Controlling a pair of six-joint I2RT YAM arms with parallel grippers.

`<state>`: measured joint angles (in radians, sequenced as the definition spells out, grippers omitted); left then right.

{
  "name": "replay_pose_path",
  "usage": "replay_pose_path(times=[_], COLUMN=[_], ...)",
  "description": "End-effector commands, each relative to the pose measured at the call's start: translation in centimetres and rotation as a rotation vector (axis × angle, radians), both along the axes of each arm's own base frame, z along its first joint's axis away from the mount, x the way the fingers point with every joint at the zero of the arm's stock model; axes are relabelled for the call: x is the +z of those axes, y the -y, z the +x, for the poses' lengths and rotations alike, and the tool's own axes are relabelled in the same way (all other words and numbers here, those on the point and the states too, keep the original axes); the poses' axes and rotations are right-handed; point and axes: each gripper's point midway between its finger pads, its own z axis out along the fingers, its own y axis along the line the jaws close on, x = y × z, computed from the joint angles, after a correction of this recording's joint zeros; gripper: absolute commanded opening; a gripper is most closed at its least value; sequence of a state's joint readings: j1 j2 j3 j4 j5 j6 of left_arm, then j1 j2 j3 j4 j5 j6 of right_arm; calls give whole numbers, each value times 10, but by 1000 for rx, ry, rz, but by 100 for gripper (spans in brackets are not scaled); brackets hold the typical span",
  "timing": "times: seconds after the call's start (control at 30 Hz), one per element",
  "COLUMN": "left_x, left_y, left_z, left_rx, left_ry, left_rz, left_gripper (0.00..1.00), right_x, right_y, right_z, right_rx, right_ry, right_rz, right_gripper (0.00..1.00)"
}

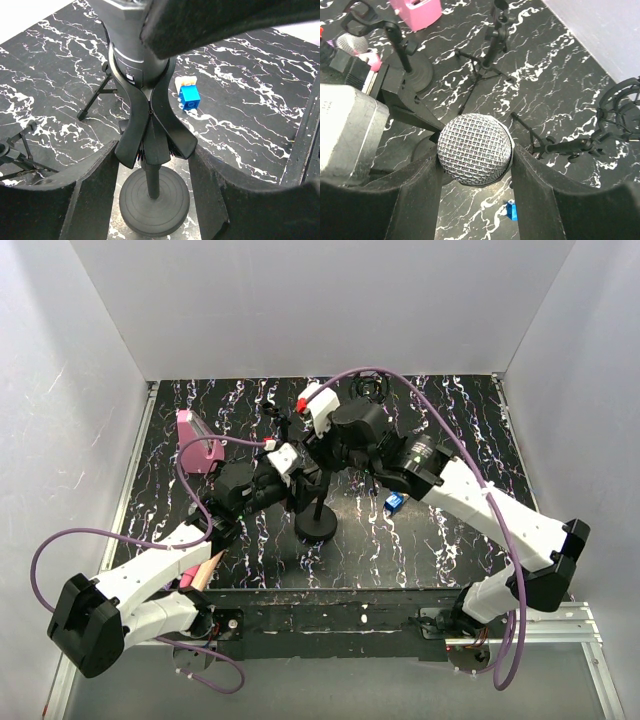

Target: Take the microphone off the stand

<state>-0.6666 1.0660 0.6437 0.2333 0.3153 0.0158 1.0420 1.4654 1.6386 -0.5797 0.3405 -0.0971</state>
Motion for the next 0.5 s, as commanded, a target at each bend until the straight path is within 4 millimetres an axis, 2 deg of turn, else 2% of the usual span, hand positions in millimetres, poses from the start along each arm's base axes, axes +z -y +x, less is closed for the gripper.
replay_pose_path(times=[0.0,0.07,0.17,0.23,0.33,0.47], left_x=[22,20,17,12,11,13], left_y=[9,9,9,10,10,13], left_z=[-11,-13,-18,-22,-23,-24], left_rx=[-77,-86,-120,-152,-164,-184], left_ry=[83,85,94,103,114,111], left_rz=[-45,-43,-31,-16,-9,-12], left_gripper=[35,34,34,33,33,33], right_x=[13,16,23,26,25,24], right_y=[-6,3,22,30,33,23], right_z=[-39,-47,-59,-57,-60,-54], right_rx=[238,326,504,577,687,767], right_ry=[-151,-219,-303,-273,-175,-102], right_rz=[64,85,121,118,72,58], right_gripper=[59,69,73,75,77,77])
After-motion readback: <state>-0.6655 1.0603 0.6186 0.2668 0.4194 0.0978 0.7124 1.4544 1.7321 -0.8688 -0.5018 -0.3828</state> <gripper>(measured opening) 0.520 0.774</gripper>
